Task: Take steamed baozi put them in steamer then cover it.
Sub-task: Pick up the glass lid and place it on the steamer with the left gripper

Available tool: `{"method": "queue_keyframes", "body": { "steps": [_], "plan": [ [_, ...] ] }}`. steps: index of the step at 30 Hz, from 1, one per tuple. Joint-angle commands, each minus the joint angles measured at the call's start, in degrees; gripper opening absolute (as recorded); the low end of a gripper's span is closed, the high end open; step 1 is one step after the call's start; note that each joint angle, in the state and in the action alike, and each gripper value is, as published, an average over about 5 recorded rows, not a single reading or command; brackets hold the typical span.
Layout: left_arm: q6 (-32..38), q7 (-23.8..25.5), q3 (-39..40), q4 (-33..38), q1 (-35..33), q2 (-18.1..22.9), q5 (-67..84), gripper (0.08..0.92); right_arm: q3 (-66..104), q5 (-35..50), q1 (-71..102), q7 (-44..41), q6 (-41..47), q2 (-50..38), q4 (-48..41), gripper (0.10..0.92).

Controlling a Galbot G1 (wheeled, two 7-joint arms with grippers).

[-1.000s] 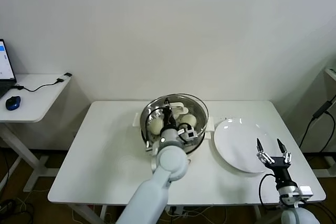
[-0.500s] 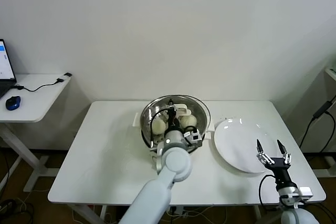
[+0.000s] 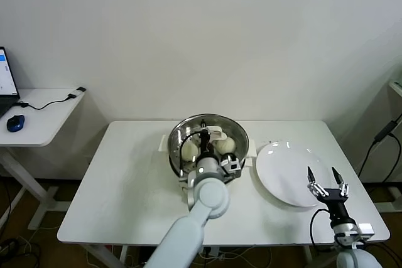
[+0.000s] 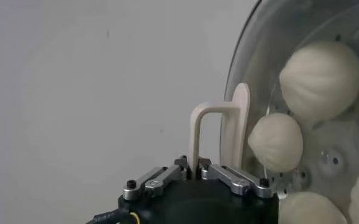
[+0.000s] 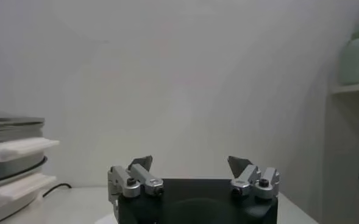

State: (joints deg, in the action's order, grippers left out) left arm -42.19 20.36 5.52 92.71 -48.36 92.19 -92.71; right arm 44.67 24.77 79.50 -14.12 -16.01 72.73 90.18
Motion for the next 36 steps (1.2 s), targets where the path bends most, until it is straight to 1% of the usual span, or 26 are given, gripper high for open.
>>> {"method": "queue_keyframes", "body": {
  "steps": [1,10,19,24,27,31,36],
  "plan": [
    [-0.4,0.5,-0.1,-0.1,-0.1,2.8,-1.4,0.165,0.0,0.0,-0.1,0.0,0.0,0.0,-0.1,0.823],
    [1.4,-0.8,-0.7,-1.3,-0.4,2.8,-1.8,0.165,0.0,0.0,-0.1,0.0,-0.1,0.1,-0.2,0.823],
    [1.1,-1.9,-0.3,-1.5,-0.5,2.8,-0.4,0.165,0.1,0.0,-0.2,0.0,-0.1,0.2,-0.2,0.823],
    [1.9,-4.1,-0.1,-1.7,-0.8,2.8,0.5,0.167,0.1,0.0,-0.2,0.0,-0.1,0.2,-0.2,0.823],
    [2.5,-4.4,0.2,-0.8,-1.3,2.8,0.8,0.204,0.2,0.0,-0.2,0.0,-0.1,0.2,-0.3,0.823],
    [2.4,-3.9,0.8,1.6,-1.9,2.8,1.2,0.317,0.1,0.0,-0.2,0.0,-0.1,0.2,-0.3,0.823],
    [2.1,-1.6,1.3,5.3,-3.3,2.8,1.5,0.455,0.1,0.0,-0.2,-0.1,-0.2,0.2,-0.5,0.823]
  ]
}}
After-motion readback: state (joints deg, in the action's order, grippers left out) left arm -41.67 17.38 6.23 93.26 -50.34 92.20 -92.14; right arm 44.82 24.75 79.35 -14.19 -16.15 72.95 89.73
